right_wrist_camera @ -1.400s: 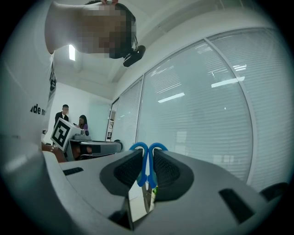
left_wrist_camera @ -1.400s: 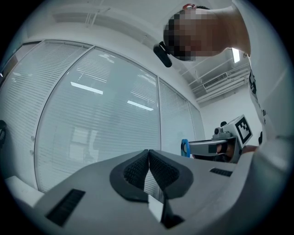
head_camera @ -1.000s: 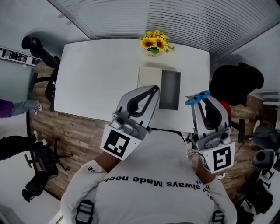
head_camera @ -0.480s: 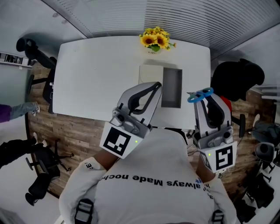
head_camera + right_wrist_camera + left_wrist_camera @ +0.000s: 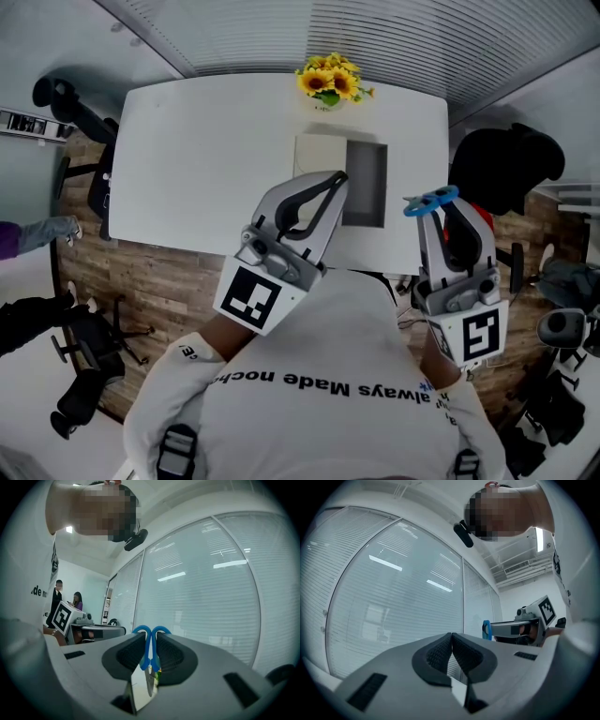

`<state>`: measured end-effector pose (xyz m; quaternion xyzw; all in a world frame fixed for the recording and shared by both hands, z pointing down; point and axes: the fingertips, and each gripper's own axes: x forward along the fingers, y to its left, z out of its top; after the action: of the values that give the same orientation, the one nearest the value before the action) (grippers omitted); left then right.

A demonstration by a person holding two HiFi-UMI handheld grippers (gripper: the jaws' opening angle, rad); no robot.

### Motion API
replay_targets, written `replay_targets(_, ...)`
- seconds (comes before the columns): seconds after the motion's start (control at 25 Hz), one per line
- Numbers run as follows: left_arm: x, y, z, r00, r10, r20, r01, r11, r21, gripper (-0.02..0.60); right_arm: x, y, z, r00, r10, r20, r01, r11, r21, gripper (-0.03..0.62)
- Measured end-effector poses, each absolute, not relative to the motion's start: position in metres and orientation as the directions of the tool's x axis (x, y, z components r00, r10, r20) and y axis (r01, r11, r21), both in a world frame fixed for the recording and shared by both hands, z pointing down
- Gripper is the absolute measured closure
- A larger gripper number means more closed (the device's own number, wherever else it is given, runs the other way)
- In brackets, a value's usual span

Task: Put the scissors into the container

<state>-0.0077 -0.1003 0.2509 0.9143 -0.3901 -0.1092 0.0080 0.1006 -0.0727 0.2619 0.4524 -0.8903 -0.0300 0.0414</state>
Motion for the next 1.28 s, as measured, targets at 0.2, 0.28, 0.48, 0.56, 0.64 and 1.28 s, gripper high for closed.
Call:
replay_targets(0.2, -0.006, -0.101, 0.251, 0.676, -0.712, -0.192, -0.710, -0.698, 0.093, 0.561, 0.101, -0.075, 0.267, -0.589, -0.806, 0.056, -0.801, 0.591, 0.092, 0.511)
replay_targets(0.28, -0.006, -0.102, 0.252, 0.675, -0.713, -0.190, -0.710, -0.698, 0.094, 0.561, 0.100, -0.076, 0.268, -0.590, -0.805, 0.061, -0.800, 0.593, 0.092, 0.511)
replay_targets(0.48, -0.004, -0.105, 0.251, 0.681, -0.707, -0.191, -0.705, -0.703, 0.093, 0.561, 0.101, -0.079, 0.272, -0.589, -0.804, 0.077, -0.799, 0.594, 0.098, 0.511)
replay_targets(0.56, -0.003, -0.107, 0.250, 0.683, -0.705, -0.192, -0.702, -0.706, 0.094, 0.561, 0.100, -0.081, 0.274, -0.587, -0.805, 0.083, -0.799, 0.593, 0.098, 0.511)
replay_targets(0.64, -0.002, -0.109, 0.250, 0.685, -0.703, -0.193, -0.700, -0.708, 0.094, 0.561, 0.100, -0.083, 0.277, -0.587, -0.805, 0.089, -0.799, 0.594, 0.099, 0.511)
replay_targets(1.28, 0.000, -0.118, 0.256, 0.682, -0.707, -0.185, -0.703, -0.704, 0.099, 0.561, 0.099, -0.096, 0.303, -0.592, -0.793, 0.144, -0.788, 0.607, 0.104, 0.511)
